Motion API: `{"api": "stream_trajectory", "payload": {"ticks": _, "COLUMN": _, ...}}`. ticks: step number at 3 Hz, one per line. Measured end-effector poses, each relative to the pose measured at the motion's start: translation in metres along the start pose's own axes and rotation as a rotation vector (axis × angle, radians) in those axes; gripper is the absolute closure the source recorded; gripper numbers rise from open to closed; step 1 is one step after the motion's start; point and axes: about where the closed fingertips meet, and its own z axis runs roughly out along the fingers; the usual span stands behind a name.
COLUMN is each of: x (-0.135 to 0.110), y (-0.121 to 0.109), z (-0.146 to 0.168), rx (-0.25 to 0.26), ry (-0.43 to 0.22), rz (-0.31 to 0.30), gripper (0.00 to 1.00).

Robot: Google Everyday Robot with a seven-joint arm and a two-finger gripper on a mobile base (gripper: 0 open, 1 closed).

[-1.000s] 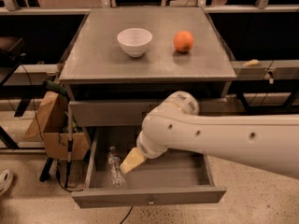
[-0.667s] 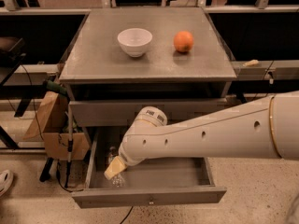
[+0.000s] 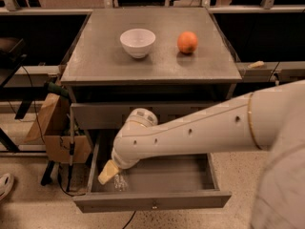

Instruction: Pick water bottle from middle drawer and place on counter

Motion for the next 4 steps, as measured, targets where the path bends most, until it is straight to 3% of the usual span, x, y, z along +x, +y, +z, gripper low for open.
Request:
{"api": "stream_trajectory", "payload": {"ticks": 1, "x": -0.025, "y": 0.014, "z": 0.048, "rx": -0.013, "ry": 0.038, "rz": 0.003, "gripper": 0.00}}
{"api": "stream_trajectory", "payload": {"ticks": 2, "x": -0.022, "y": 0.015, "z": 0.115, "rx": -0.035, "ry": 0.118, "rz": 0.109, "gripper": 0.00}}
{"api": "stream_trajectory", "payload": {"ticks": 4, "x": -0.021, "y": 0.008, "z": 0.128, "rx": -0.024, "ry": 0.124, "rz": 0.130, "gripper": 0.00}}
